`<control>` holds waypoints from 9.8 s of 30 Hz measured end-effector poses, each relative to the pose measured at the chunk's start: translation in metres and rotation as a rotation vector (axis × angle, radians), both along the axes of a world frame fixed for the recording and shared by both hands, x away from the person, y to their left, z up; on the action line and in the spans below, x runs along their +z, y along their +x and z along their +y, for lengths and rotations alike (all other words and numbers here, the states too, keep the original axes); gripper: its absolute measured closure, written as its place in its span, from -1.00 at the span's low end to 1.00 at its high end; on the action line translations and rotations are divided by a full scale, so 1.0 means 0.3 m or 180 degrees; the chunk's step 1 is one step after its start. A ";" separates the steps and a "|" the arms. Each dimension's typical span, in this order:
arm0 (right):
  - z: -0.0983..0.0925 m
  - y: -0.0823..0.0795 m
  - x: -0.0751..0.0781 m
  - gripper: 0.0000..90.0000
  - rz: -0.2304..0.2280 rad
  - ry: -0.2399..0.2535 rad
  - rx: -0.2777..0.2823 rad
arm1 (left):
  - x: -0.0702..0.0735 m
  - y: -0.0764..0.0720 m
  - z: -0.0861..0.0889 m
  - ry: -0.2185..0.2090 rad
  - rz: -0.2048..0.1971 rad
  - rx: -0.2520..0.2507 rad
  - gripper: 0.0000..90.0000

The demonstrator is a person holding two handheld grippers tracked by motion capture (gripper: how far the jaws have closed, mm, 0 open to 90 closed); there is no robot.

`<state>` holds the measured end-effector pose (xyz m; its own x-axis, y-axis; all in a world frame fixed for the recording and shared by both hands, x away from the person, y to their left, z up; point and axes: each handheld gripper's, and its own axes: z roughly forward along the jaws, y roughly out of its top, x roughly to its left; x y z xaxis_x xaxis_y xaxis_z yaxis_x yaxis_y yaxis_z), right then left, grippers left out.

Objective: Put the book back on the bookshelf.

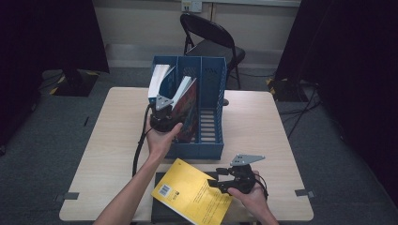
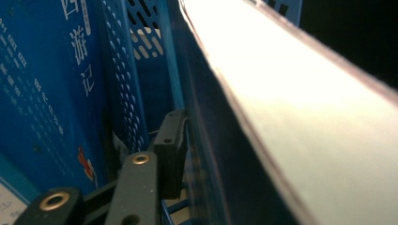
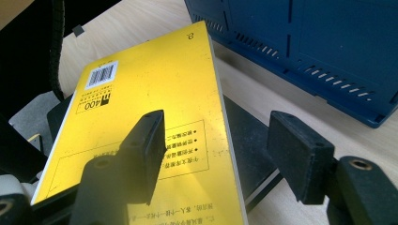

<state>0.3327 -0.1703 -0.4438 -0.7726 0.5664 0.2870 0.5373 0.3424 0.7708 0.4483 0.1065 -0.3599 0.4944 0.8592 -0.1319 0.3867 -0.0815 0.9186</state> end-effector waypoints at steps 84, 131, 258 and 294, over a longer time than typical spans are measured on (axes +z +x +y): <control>0.001 0.003 -0.001 -0.18 0.0032 0.0018 0.0003 | 0.263 0.224 -0.085 0.1139 0.2344 -0.0189 0.50; -0.016 0.005 -0.006 -0.21 0.0051 0.0032 -0.0046 | 0.247 0.292 -0.098 0.1127 0.2422 0.0097 0.65; 0.010 -0.008 -0.022 -0.23 0.0100 -0.0028 0.0023 | 0.215 0.109 -0.020 0.0916 0.1131 -0.0178 0.08; 0.052 -0.019 -0.029 0.12 -0.0016 -0.0208 0.0140 | -0.126 -0.202 0.192 0.0541 0.1059 -0.1024 0.37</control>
<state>0.3269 -0.1548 -0.4526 -0.7984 0.5493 0.2467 0.5169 0.4151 0.7486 0.3877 0.1640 -0.3977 0.6931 0.6928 -0.1989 0.5875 -0.3830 0.7129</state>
